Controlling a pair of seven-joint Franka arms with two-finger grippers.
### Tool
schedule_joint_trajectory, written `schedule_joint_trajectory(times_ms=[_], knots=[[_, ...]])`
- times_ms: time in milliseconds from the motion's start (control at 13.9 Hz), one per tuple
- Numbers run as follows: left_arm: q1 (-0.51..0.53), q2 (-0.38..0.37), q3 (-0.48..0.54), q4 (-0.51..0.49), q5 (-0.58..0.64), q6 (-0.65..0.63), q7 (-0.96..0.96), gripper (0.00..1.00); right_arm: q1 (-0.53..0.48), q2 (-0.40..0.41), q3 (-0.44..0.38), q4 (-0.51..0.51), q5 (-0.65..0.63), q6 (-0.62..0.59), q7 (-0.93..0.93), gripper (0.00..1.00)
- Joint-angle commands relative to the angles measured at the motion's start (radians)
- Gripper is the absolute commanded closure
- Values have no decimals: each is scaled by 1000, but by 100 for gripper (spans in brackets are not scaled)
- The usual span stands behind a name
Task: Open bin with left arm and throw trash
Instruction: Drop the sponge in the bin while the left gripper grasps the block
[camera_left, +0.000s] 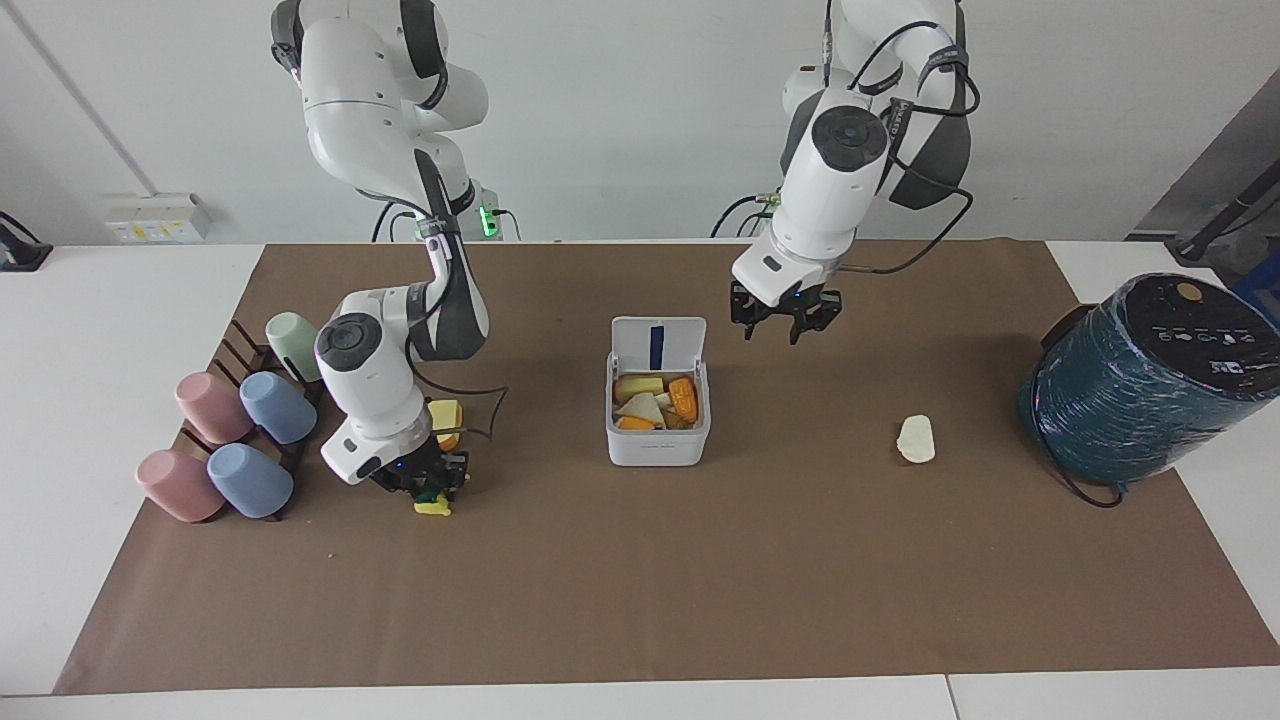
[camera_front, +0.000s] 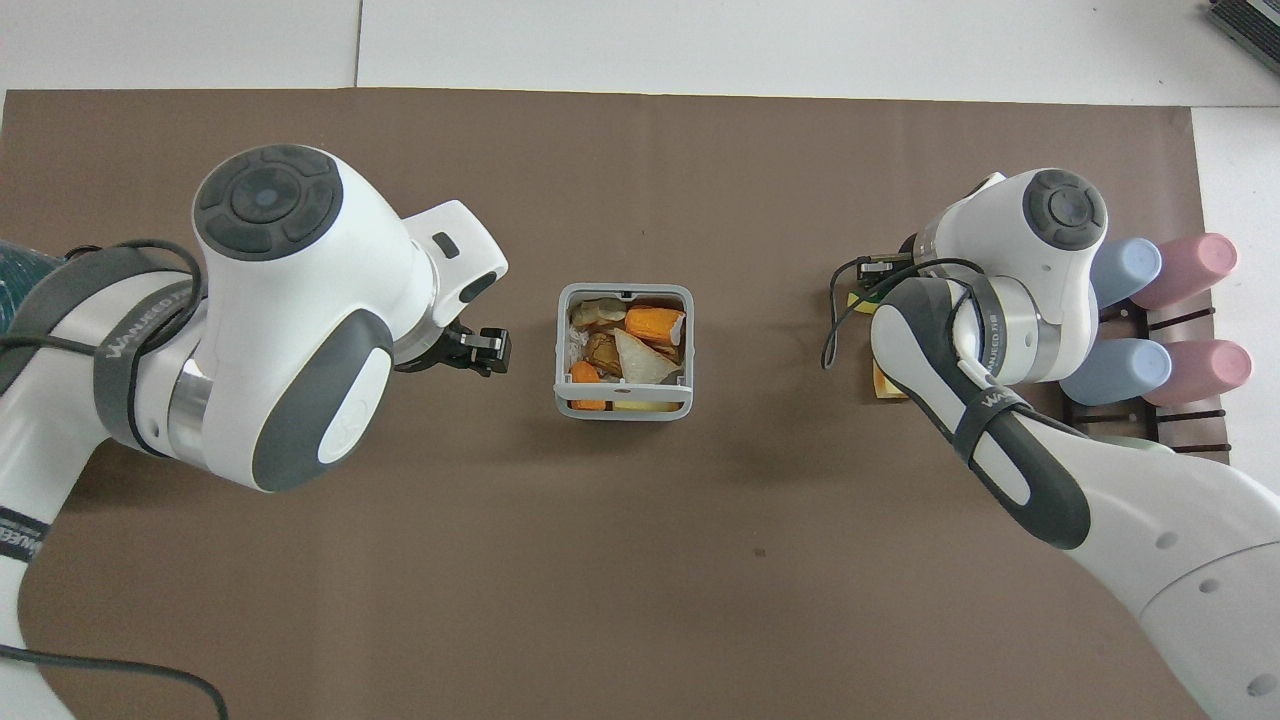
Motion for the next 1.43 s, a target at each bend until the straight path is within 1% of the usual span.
schedule_joint_trajectory(times_ms=[0,72,215,287,359,502,574,645,789,861,1076,1147,1291,1363], knots=[[68,-75,-9,-171,38,179,84,0,1,-30,8,62,54,-135,36,100],[87,-80,-9,-200,45,221,111,0,1,-34,8,103,58,-201,42,100],[131,-80,-9,-227,46,270,163,0,2,-59,20,180,75,-318,129,100],[148,-76,-9,-237,46,293,187,0,1,-74,57,208,91,-353,183,100],[183,-76,-9,-269,46,336,215,0,1,-85,82,225,95,-369,254,100],[214,-80,-9,-315,48,389,264,0,1,-100,155,231,115,-358,399,100],[232,-76,-9,-320,49,405,279,0,4,-99,190,245,112,-351,481,100],[248,-68,-9,-331,52,429,298,0,28,-99,209,251,108,-334,564,100],[287,-57,-10,-366,52,492,353,0,108,-97,209,241,117,-270,667,100],[307,-43,-10,-383,54,540,390,0,136,-99,209,237,117,-262,706,100],[354,12,-10,-385,52,629,465,0,180,-97,211,236,118,-253,792,100],[364,23,-10,-388,52,647,468,0,196,-90,211,231,118,-228,815,100],[384,68,-10,-389,54,704,482,0,217,-88,209,202,118,-182,832,100],[387,88,-10,-389,52,739,509,0,213,-88,211,198,118,-182,832,96]])
